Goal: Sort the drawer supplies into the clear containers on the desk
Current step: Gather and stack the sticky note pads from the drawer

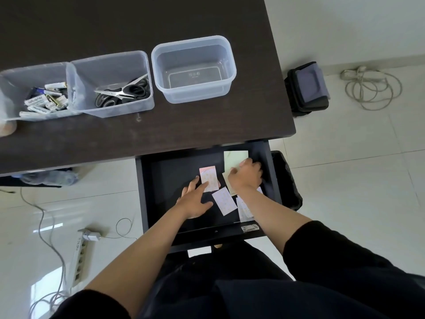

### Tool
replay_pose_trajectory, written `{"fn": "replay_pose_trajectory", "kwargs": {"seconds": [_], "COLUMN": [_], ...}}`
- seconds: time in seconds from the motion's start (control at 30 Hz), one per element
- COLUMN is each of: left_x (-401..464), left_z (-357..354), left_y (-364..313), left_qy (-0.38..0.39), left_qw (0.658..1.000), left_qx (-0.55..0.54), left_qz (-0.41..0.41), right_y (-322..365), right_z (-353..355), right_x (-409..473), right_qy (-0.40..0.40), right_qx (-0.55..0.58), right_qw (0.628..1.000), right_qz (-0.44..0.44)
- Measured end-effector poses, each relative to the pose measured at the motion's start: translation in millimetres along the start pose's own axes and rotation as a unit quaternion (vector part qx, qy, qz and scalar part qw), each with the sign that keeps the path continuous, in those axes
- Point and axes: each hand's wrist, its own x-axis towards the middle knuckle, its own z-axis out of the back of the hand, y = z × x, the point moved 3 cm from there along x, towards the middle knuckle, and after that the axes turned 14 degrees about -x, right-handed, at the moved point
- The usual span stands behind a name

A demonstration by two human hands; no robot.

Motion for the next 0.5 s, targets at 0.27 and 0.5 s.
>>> {"fn": "replay_pose_trajectory", "kwargs": {"seconds": [0.27, 0.5], "left_x": [-4, -16], "left_z": [0, 5], "left_y": [0, -8], "left_qy": [0.006, -0.062], "left_qw": [1.0, 0.993], "left_qx": [-0.001, -0.101], "left_qz": [-0.002, -0.008], "right_y": [17, 1], "right_z": [19, 33], "right_x": [1, -25], "right_qy": [0.055, -0.046], "right_qx": [0.153, 0.208], "right_qw": [0.985, 0.968], "right_qz": [0.054, 0.132]}}
